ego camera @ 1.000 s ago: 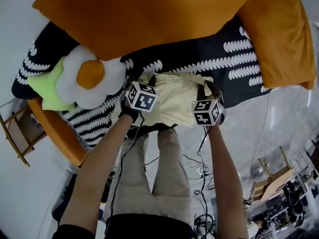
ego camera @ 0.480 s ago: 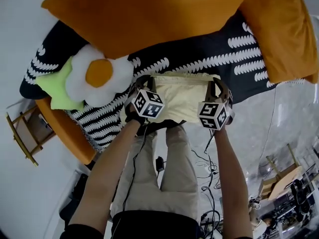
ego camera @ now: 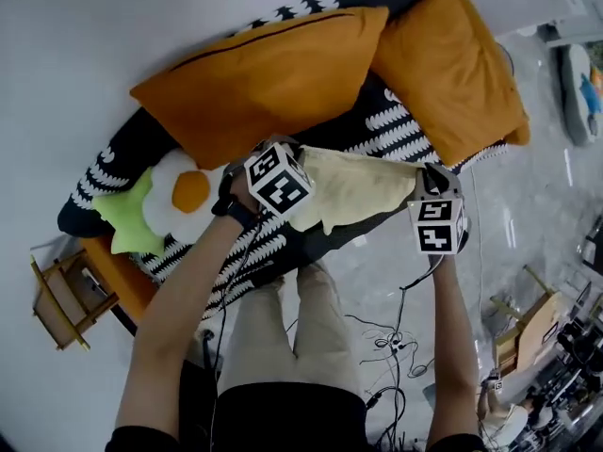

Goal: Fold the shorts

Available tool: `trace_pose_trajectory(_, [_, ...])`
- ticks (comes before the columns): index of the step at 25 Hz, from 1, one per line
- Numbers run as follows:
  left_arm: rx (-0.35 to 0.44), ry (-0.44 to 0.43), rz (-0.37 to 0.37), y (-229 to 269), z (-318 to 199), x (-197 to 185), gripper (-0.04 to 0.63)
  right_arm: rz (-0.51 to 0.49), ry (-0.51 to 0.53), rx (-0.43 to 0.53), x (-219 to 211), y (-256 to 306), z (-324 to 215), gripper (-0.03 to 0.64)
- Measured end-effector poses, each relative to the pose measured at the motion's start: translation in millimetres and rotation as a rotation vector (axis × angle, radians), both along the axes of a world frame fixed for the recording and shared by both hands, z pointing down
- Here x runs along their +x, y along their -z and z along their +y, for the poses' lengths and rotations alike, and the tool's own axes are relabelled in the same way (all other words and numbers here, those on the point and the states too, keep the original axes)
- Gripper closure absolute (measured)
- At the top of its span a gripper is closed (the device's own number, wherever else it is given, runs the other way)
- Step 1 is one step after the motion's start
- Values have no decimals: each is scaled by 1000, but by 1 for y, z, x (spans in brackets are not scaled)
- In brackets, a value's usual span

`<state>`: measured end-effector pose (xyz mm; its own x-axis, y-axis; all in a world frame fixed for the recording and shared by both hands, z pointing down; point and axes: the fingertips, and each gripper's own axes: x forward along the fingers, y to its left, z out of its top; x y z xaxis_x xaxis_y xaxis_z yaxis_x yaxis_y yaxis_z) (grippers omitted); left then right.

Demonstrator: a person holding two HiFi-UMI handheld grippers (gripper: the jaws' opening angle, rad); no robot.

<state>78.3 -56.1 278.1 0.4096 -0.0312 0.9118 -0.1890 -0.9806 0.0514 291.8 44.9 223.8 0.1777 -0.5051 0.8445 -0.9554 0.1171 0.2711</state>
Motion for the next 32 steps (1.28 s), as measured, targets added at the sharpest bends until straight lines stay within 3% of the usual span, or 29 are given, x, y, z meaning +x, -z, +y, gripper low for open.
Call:
trace_pose_trajectory(7, [229, -172, 177, 157, -32, 124, 568, 27, -201, 168, 84, 156, 20, 574])
trace_pose_trajectory(9, [267, -198, 221, 173, -22, 134, 568, 9, -223, 179, 83, 160, 39, 572])
trace_pose_trajectory(12, [281, -220, 265, 152, 6, 124, 568, -48, -236, 137, 55, 113, 81, 571])
trace_pose_trajectory(16, [264, -266, 248, 46, 53, 73, 568, -118, -279, 55, -19, -7, 146, 572])
trace_pose_trajectory(22, [185, -255, 64, -135, 96, -72, 568, -309, -288, -113, -197, -181, 209, 577])
trace_pose_trajectory(26, [165, -247, 2, -195, 98, -153, 566, -311, -180, -142, -289, -222, 209, 577])
trace_pose_trajectory(32, [184, -159, -29, -213, 73, -241, 565, -305, 71, -145, -399, -226, 182, 578])
